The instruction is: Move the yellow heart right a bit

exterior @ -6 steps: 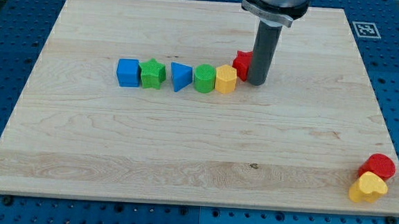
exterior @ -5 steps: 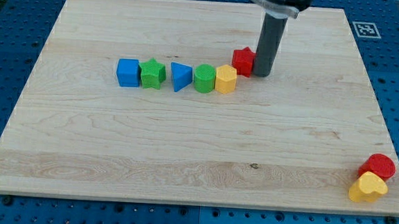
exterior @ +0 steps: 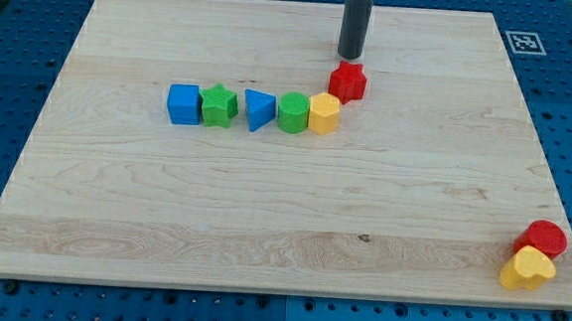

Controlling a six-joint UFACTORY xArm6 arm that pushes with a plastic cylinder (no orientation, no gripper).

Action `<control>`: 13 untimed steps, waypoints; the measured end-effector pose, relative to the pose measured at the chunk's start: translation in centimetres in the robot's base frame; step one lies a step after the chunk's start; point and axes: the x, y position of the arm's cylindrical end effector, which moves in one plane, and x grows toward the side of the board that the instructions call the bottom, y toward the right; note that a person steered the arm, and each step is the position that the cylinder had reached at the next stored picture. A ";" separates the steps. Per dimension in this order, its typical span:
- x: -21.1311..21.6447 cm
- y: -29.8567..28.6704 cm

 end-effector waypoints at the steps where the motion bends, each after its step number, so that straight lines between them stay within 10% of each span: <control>1: 0.0 0.0; 4: 4.0 5.0; 9: 30.1 5.6; 13: 32.1 10.4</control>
